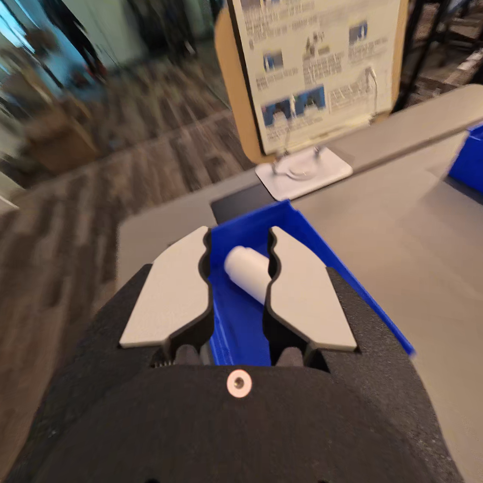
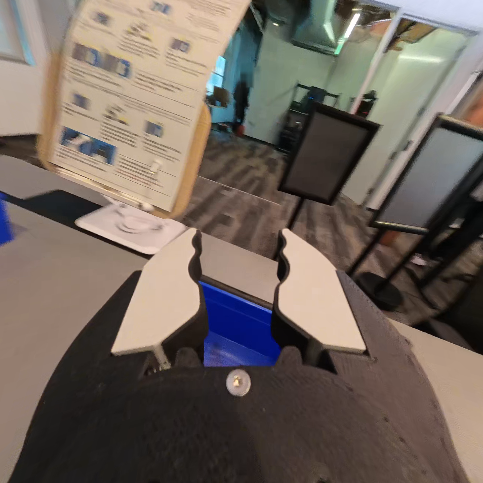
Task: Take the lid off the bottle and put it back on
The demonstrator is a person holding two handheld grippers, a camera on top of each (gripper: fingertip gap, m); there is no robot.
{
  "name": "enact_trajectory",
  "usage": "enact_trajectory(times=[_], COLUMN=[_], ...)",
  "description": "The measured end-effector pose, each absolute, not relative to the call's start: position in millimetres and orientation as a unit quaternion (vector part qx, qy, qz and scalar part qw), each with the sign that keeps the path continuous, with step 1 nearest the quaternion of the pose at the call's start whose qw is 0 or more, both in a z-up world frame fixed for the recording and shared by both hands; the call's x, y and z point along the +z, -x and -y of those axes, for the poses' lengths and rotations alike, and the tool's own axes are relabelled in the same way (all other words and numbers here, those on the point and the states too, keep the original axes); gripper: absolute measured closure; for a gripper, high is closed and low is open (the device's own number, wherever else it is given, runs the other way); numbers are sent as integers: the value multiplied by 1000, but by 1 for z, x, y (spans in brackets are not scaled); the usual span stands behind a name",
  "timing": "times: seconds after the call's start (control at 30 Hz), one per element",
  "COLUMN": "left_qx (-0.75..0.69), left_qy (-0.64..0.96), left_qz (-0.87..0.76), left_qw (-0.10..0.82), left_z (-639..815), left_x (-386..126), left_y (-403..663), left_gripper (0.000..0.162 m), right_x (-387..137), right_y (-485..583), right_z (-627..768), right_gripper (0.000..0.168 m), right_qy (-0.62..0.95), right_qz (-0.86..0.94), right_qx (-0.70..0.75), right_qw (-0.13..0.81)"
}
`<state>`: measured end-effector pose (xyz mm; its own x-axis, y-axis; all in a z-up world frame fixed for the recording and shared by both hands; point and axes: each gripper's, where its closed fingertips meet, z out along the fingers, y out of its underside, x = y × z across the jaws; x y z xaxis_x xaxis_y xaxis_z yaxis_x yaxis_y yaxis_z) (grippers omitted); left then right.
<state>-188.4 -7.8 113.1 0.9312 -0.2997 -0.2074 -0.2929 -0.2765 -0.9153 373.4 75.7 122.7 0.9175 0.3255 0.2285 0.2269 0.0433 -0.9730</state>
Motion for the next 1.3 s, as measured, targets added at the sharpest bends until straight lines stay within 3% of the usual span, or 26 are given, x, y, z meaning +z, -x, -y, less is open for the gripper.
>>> enact_trajectory(times=[0.03, 0.1, 0.23, 0.43, 0.57, 0.73, 0.9, 1.3], left_qx=[29, 86, 160, 129, 105, 13, 27, 51], left_qy=[776, 733, 681, 634, 629, 620, 631, 665], left_qz=[-183, -178, -131, -63, -40, -37, -35, -39], left_qw=[603, 650, 703, 760, 769, 784, 774, 745], left_z=[6, 4, -2, 3, 5, 4, -2, -18], left_x=[123, 138, 157, 176, 178, 180, 172, 151], left_y=[187, 183, 181, 162, 158, 150, 154, 153], left_gripper=[113, 117, 103, 97, 91, 98, 103, 82], right_x=[122, 120, 133, 151, 158, 170, 171, 157], right_y=[-362, -342, -330, -347, -355, -366, -350, -325], right_z=[-74, -70, -61, -49, -45, -40, -32, -31], right_gripper=[107, 98, 99, 105, 103, 103, 103, 93], right_qy=[691, 690, 653, 622, 618, 580, 567, 550], right_qz=[202, 203, 187, 172, 157, 154, 190, 238], right_qx=[69, 138, 230, 193, 175, 108, 121, 223], right_qw=[690, 681, 697, 739, 750, 792, 793, 769])
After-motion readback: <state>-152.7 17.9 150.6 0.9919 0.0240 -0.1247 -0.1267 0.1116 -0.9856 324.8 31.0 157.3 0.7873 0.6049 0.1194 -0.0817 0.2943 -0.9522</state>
